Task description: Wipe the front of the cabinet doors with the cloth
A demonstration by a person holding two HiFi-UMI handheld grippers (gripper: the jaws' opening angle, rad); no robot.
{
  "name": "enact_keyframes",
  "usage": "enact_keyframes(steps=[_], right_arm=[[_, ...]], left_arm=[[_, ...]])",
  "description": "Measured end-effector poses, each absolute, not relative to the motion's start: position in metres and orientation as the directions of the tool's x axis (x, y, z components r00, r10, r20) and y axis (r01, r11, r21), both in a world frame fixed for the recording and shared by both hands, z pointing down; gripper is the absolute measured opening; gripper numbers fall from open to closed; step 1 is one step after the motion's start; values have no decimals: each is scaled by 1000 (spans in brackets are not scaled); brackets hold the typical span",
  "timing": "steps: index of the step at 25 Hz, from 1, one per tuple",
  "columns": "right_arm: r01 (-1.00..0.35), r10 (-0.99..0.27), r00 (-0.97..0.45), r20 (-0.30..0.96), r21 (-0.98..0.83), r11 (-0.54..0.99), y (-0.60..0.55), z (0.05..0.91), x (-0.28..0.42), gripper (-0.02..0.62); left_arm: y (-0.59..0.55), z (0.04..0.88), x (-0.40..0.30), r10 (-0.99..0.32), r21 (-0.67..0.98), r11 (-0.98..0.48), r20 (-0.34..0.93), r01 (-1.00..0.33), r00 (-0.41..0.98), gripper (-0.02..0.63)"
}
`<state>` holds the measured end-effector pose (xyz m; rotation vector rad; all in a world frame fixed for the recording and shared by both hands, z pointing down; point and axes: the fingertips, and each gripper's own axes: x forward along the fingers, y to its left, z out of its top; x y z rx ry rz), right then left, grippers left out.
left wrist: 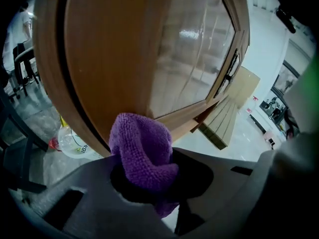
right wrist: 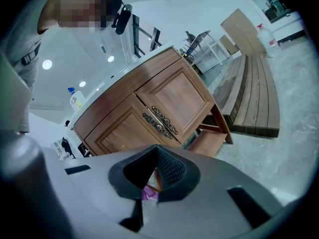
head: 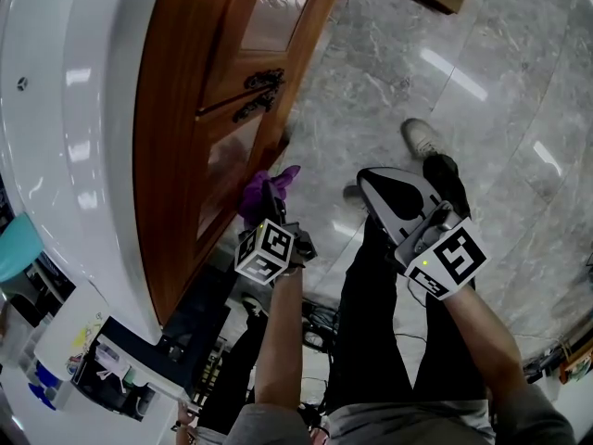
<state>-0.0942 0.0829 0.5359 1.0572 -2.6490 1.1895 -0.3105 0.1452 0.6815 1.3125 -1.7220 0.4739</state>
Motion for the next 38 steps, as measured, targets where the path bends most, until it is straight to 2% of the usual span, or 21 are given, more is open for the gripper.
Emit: enact_keyframes(steps=[38], right_arm=[[-631, -622, -720, 308, -663, 403, 49, 537, -49, 9]], left_arm=[[53, 656, -252, -644, 299, 267, 763, -916, 62, 80]])
